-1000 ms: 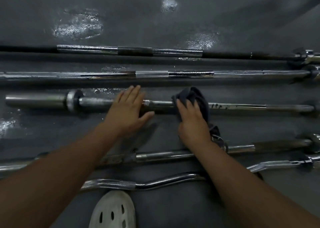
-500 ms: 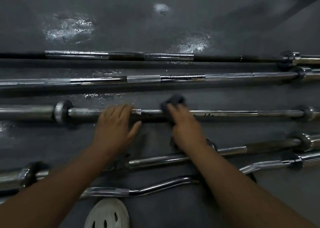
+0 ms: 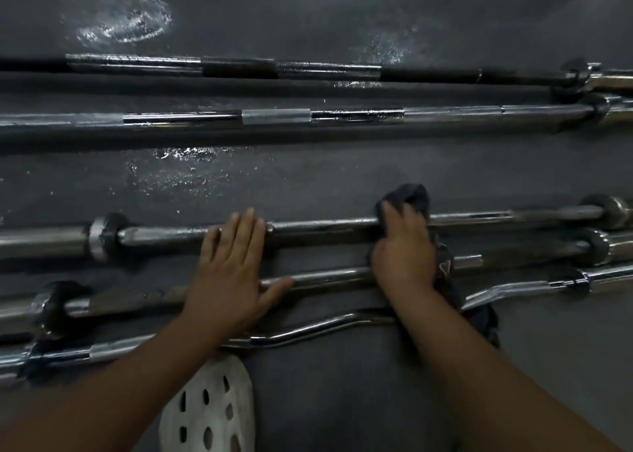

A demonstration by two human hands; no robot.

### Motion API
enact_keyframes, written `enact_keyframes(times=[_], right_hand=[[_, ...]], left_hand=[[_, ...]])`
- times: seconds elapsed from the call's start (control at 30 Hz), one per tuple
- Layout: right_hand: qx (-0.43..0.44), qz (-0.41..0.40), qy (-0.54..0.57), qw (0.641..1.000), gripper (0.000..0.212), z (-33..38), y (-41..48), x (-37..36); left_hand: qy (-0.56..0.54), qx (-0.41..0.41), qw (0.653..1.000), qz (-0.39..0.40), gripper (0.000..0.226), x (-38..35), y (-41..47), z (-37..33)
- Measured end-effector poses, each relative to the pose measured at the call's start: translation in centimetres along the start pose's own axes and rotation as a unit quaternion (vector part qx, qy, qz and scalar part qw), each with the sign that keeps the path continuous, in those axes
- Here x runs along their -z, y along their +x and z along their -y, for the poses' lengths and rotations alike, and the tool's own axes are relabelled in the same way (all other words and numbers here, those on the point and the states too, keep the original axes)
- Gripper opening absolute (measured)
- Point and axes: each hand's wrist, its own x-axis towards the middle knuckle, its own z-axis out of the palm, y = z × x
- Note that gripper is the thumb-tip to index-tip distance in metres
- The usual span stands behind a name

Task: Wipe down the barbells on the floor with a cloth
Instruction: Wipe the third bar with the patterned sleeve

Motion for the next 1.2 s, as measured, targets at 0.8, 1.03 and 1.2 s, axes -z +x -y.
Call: enact_keyframes(times=[0.8,1.03,1.2], right_hand=[[0.112,0.009,0.040,0.993,0.080,1.5,5.5,0.4],[0.226,0.080,0.021,0.971,0.067,8.1,-0.9,-3.0],[0.156,0.091,0.086,0.980,0.072,1.8,-0.4,-0.5]], left_hand=[[-0.050,0.013,0.997,-0.052,0.077,4.5,7.1,4.0],[-0.113,0.007,0.993,-0.044,0.037,3.0,7.2,0.9],[-0.078,-0.067,0.994,-0.040,0.050,1.8,1.1,0.9]])
